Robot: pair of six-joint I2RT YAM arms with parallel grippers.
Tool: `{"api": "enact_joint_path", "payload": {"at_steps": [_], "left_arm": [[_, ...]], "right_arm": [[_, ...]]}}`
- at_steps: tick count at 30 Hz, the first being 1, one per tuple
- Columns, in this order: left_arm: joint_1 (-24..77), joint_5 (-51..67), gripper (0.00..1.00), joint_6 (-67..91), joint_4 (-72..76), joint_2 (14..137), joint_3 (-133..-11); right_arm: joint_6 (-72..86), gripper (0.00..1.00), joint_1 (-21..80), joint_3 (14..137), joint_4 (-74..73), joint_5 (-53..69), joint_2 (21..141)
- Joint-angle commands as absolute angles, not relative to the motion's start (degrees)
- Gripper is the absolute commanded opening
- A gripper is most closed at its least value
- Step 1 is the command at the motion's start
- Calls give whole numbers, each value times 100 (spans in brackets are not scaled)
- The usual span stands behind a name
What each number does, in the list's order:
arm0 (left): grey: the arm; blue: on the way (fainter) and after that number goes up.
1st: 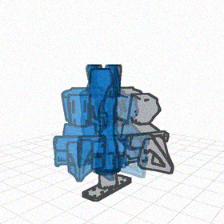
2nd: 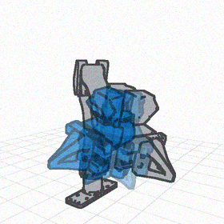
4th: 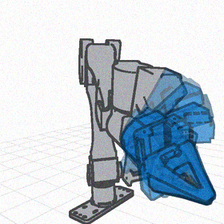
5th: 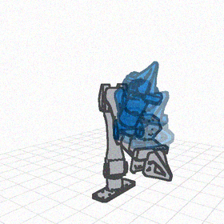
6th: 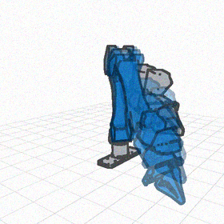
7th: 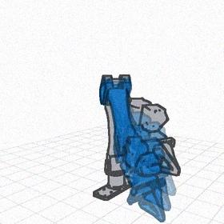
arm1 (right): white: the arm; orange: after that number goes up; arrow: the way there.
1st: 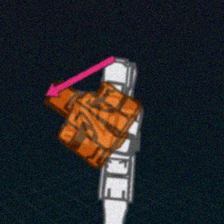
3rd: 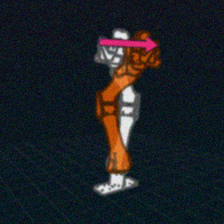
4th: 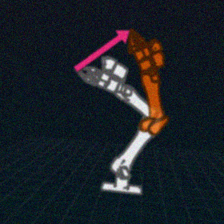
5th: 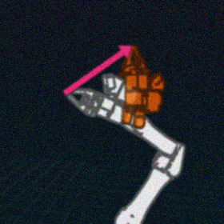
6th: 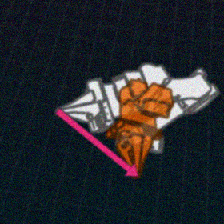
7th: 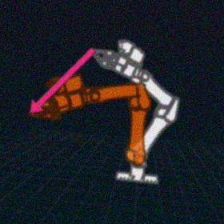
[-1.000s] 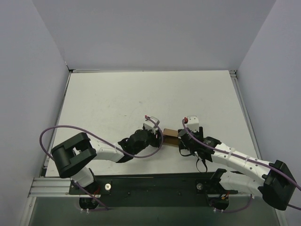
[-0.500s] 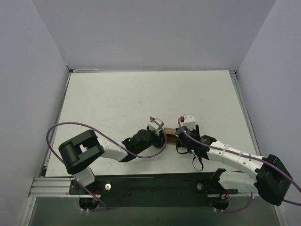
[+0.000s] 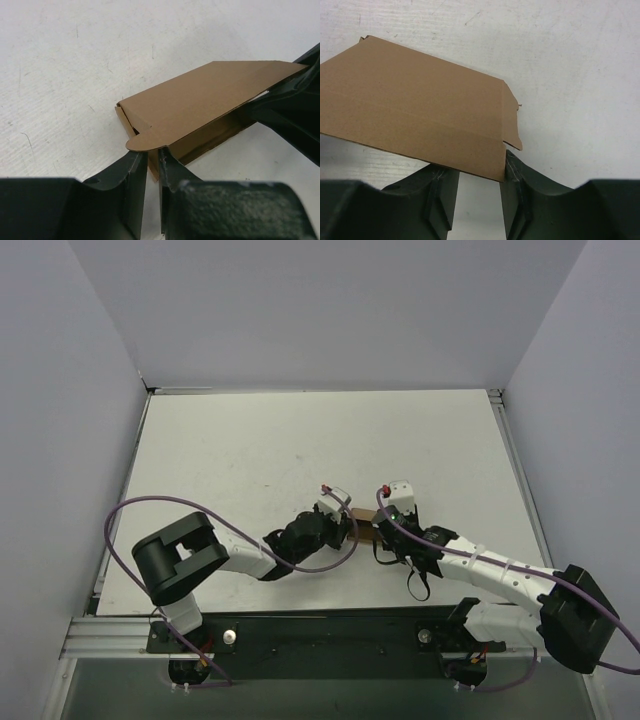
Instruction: Fold the paper box
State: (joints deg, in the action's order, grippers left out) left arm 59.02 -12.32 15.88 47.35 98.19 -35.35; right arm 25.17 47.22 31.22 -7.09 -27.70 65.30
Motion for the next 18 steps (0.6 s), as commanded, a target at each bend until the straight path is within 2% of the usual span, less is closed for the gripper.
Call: {"api": "enact_joint_path", "payload": {"at_steps": [1, 2, 4, 5, 8, 18], "left_arm": [[5906, -1432, 22, 1555, 4826, 9896, -3919], [5906, -1485, 22, 1564, 4816, 9896, -3929], [5898, -1538, 22, 1582, 4764, 9905, -3972], [5897, -1582, 22, 1582, 4711, 9914, -4025], [5906, -1582, 22, 1573, 4632, 9958, -4096], [5889, -1477, 22, 1573, 4728, 10090, -4175]], "right_arm": [[2548, 37, 4711, 3252, -790, -2874, 6434], [2566, 38, 4711, 3261, -887, -2865, 6364], [2619, 44, 4711, 3278, -984, -2848, 6276], [2637, 50, 4711, 3278, -1097, -2813, 6171], [2759, 58, 4702, 3348, -1379, -2742, 5951], [2830, 64, 4684, 3603, -2136, -2645, 5370]]}}
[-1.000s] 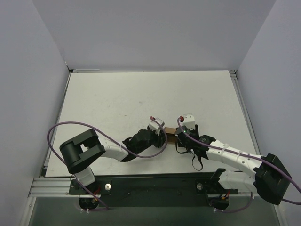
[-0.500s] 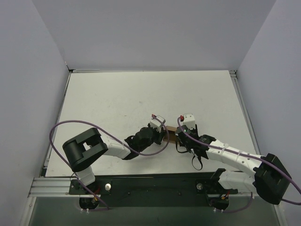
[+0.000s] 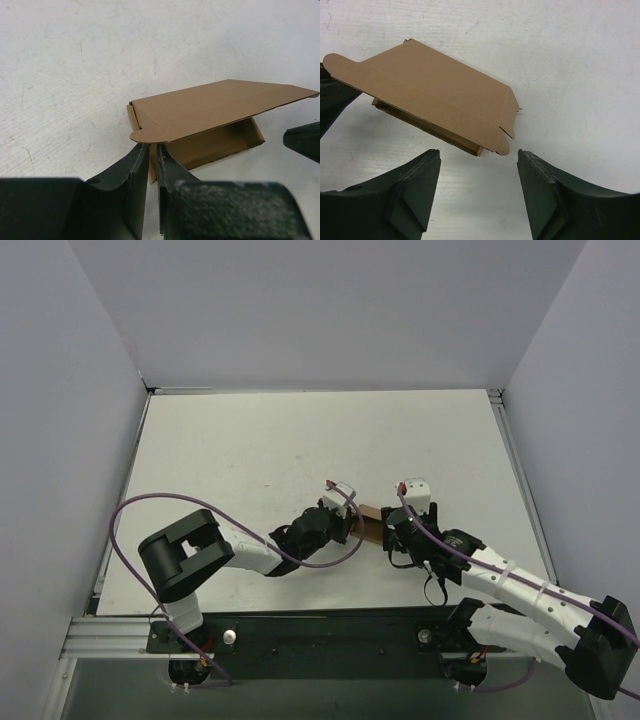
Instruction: Fold the paper box
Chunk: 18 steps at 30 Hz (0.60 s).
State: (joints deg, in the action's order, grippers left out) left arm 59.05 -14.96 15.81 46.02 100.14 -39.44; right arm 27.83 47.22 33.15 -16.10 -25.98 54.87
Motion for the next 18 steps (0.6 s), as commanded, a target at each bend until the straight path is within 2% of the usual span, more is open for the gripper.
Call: {"api": "enact_joint_path", "payload": {"at_steps": [1, 5, 16, 18], "left_arm": [[5871, -1459, 22, 1573, 4737, 10107, -4175], [5871, -1424, 22, 1582, 4790, 10169, -4210], [5801, -1231, 39, 1626, 5010, 10345, -4245], [5783, -1204, 40, 1609, 5054, 10371, -4271]], "right_arm": [[2804, 66, 4658, 3612, -2162, -2637, 5379], [2725, 67, 4448, 3630, -2162, -2654, 5581], [2092, 63, 4043, 3770, -1775, -2505, 6143], [2022, 62, 4034, 3788, -1723, -2496, 6187]]}}
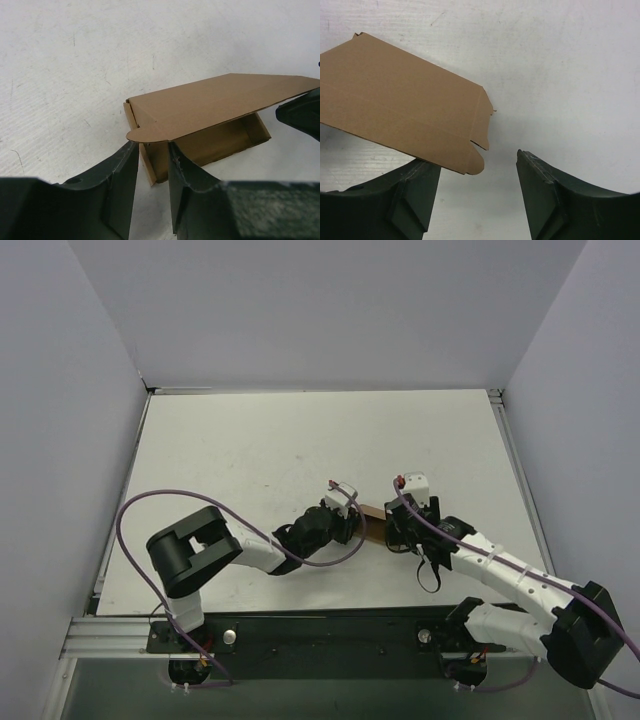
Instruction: Fold the paper box
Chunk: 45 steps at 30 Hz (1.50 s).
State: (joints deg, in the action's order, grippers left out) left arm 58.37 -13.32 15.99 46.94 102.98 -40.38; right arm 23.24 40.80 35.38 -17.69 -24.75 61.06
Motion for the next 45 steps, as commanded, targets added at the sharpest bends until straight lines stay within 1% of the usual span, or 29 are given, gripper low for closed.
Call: {"api": "enact_joint_path", "payload": {"at_steps": [1, 7, 14, 16, 18, 19, 21, 24, 28, 32, 35, 38, 41, 45], "left_arm": [[5783, -1178, 40, 1600, 5071, 10380, -4280], [5731, -985, 39, 1538, 5308, 10538, -4368], [5713, -870, 38, 1468, 5449, 10775, -4535], [5687, -844, 31, 1468, 5484, 10793, -4553], [5687, -844, 28, 1477, 5511, 10828, -4562], [5678, -852, 24, 1477, 5563, 10837, -4562], [5686, -861, 22, 1477, 5616, 10889, -4570], [5678, -879, 15, 1485, 5643, 10960, -4632], [5687, -940, 10, 1520, 5852, 11004, -4597], [5678, -949, 0, 1486, 5985, 10960, -4562], [5669, -1054, 0, 1459, 5662, 10829, -4596], [5555, -1186, 0, 1503, 5126, 10486, -4405], [5432, -1195, 0, 1477, 4600, 10030, -4211], [5248, -1204, 0, 1284, 3904, 9223, -3798]], "right_arm": [[2004, 61, 4017, 3797, -1714, -2487, 6222], [1811, 56, 3981, 3946, -1688, -2364, 6495], [1749, 55, 3955, 4008, -1687, -2312, 6618], [1758, 55, 3946, 4008, -1687, -2320, 6618], [1767, 55, 3946, 3999, -1688, -2329, 6601], [1775, 55, 3938, 3999, -1688, -2329, 6592], [1784, 55, 3938, 3982, -1687, -2320, 6566], [1837, 56, 3929, 3955, -1705, -2276, 6504], [1898, 56, 3929, 3885, -1714, -2233, 6407], [1899, 57, 3937, 3867, -1740, -2189, 6267], [1872, 57, 4007, 3850, -1679, -2083, 6118], [1706, 62, 4218, 3823, -1495, -2091, 5977], [1591, 63, 4561, 3762, -1091, -2057, 5871], [1635, 64, 4684, 3735, -598, -1943, 5976]]}}
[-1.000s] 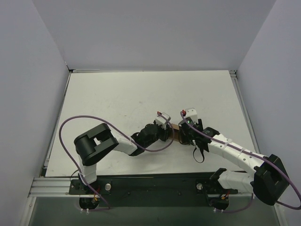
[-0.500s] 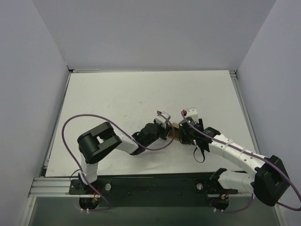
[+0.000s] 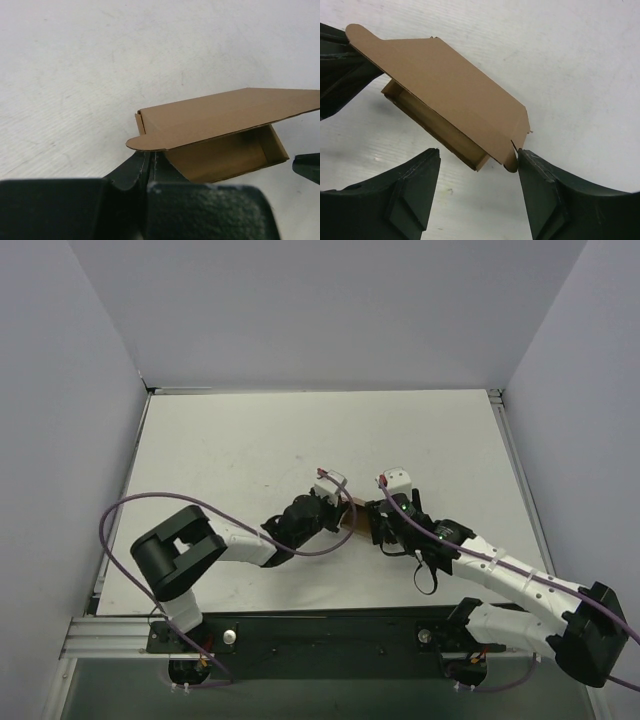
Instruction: Fold the paper box
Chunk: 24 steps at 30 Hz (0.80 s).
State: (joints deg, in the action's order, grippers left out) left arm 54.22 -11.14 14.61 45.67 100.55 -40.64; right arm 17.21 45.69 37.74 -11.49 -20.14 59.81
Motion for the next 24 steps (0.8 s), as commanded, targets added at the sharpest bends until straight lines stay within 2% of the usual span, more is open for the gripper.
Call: {"api": "enact_joint_path", "payload": {"at_steps": [1, 8, 13, 17, 24], "left_arm": [[5212, -1256, 0, 1257, 3728, 9081, -3745], [5045, -1757, 0, 1151, 1849, 7999, -3428], [4913, -1679, 0, 1318, 1231, 7463, -3226], [4773, -1574, 0, 1520, 670, 7242, -3269], [4702, -1406, 0, 1679, 255, 7137, -3445]], "right_arm": [[1626, 63, 4693, 3744, -458, -1925, 6081], [1512, 61, 4834, 3657, 307, -1916, 6530], [1371, 59, 4895, 3410, 1246, -1714, 6889], [1222, 52, 4930, 3296, 1634, -1433, 7119], [1230, 51, 5019, 2901, 2477, -1213, 7154]]}}
